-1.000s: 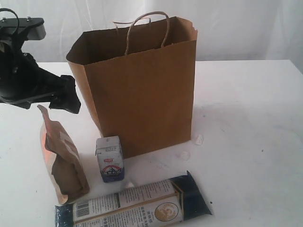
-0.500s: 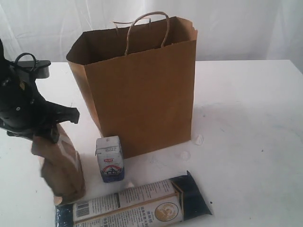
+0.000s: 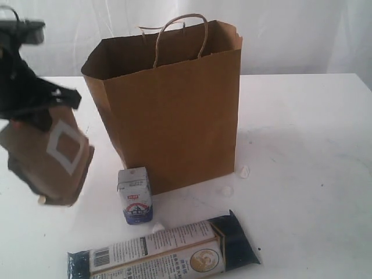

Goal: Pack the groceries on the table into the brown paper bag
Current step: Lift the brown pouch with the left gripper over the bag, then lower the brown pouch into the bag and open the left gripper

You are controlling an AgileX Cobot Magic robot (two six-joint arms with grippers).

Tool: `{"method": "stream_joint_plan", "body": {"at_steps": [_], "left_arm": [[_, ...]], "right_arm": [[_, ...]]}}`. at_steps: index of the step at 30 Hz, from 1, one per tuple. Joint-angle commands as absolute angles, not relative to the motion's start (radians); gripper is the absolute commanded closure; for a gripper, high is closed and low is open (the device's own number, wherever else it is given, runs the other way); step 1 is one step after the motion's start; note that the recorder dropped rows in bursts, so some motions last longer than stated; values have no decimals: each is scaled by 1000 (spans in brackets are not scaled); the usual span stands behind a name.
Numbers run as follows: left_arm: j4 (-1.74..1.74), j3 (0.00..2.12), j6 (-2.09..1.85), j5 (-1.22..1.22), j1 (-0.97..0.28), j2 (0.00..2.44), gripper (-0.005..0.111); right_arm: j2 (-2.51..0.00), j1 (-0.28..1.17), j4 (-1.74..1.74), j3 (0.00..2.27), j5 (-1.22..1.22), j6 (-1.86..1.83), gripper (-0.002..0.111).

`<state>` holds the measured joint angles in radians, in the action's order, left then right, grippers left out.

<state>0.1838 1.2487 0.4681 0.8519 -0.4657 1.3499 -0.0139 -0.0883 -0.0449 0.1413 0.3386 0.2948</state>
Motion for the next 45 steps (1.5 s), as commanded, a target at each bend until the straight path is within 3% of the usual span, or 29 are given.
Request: {"method": "stream_joint_plan", "body": {"at_steps": [1,10,16,20,35,45], "left_arm": [[211,1414,419,911,-471,1266,107],[211,1623,332,746,-471,1189,107],[166,1636,314,480,-471,1177,107],[66,1636,311,449,-471,1191,107],[-539,1441,-165,337,-471,1235,107],[-578,1355,-344,340,-471,1269,107]], "right_arm": [[-16,-94,-49,136,334,296,108],[-16,-94,-49,136,334,296,108],[-16,-94,-49,136,334,296,108],[-16,-94,-49,136,334,296,108],[-16,-94,-49,136,334,296,108],[-16,-94,-49,136,334,296,108]]}}
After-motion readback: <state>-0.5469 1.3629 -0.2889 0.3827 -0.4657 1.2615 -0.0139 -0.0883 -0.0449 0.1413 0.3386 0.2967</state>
